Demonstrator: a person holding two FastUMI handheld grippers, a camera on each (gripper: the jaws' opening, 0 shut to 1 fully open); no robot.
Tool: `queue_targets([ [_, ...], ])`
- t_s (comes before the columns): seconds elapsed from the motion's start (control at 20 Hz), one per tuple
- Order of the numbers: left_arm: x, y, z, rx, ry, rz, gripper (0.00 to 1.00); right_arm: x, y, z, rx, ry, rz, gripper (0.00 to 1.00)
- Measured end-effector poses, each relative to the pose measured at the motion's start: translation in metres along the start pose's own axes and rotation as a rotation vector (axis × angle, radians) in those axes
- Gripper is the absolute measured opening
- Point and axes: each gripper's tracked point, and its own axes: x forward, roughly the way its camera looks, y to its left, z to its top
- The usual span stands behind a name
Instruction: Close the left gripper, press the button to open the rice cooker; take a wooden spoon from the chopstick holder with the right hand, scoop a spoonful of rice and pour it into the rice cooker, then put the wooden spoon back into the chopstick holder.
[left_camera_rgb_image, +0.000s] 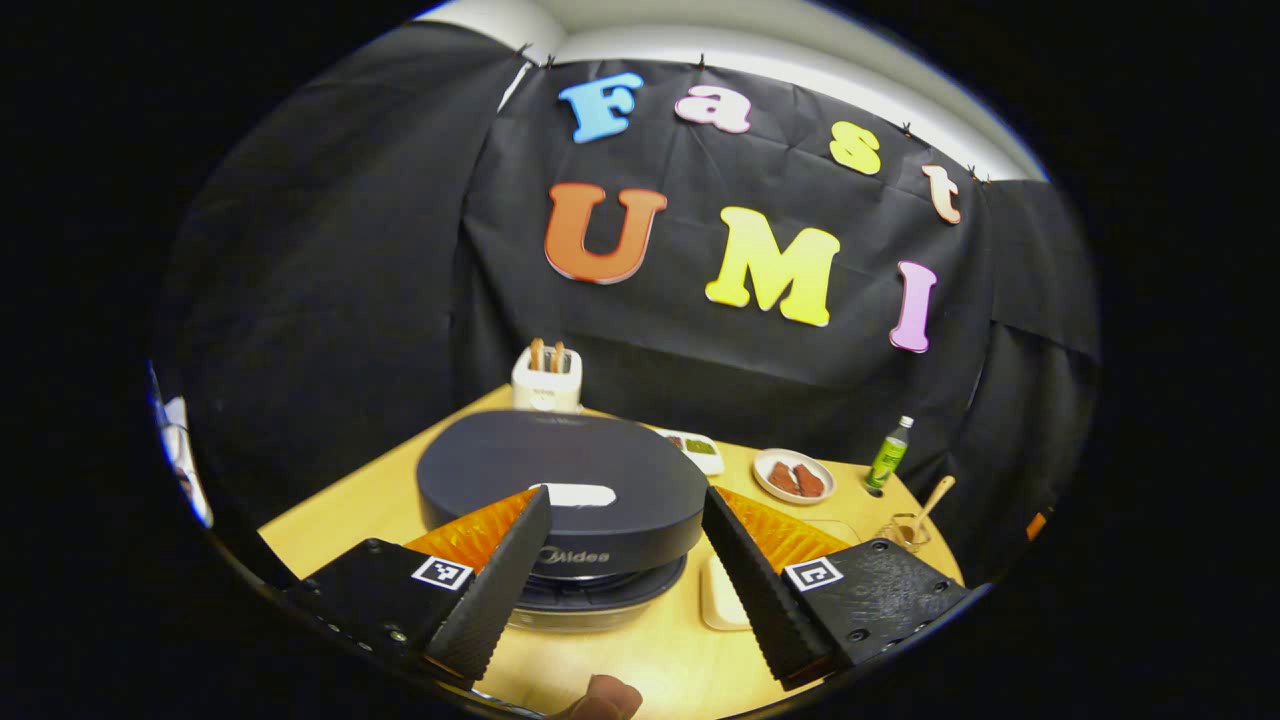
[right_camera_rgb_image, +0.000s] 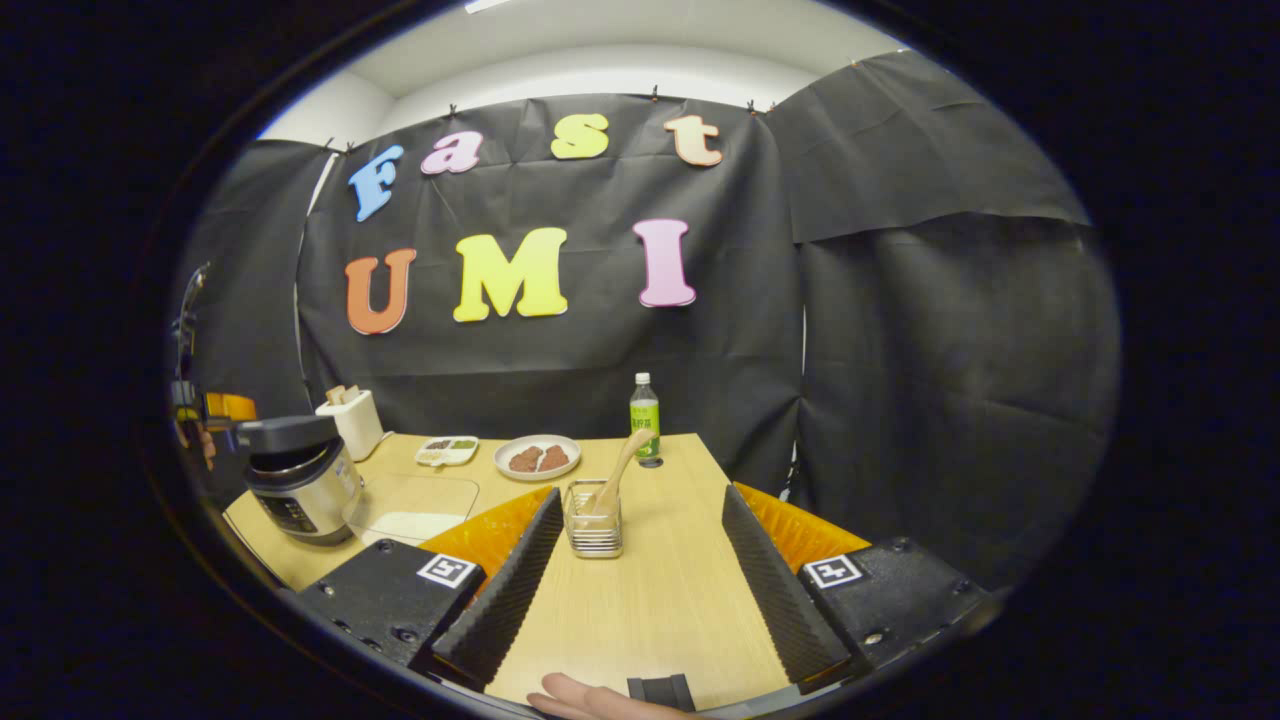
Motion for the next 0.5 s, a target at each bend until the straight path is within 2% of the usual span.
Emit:
queue_targets([
  [0.05, -0.012, -0.001, 0.01, 0.006, -0.027, 0.01, 0.82, 0.001, 0.001, -0.002, -0.001, 0.003, 0.006, 1.0],
  [0.1, -0.025, -0.008, 0.019, -0.003, -0.049, -0.005, 0.94, 0.003, 0.004, -0.001, 0.001, 0.002, 0.012, 1.0],
  [0.25, -0.058, -0.021, 0.031, -0.018, -0.107, -0.042, 0.95, 0.009, 0.007, -0.001, 0.009, -0.007, 0.025, 1.0],
  [0.5, -0.099, -0.027, 0.033, 0.021, -0.168, -0.047, 0.94, 0.026, 0.011, 0.0, 0.006, -0.022, 0.036, 1.0],
])
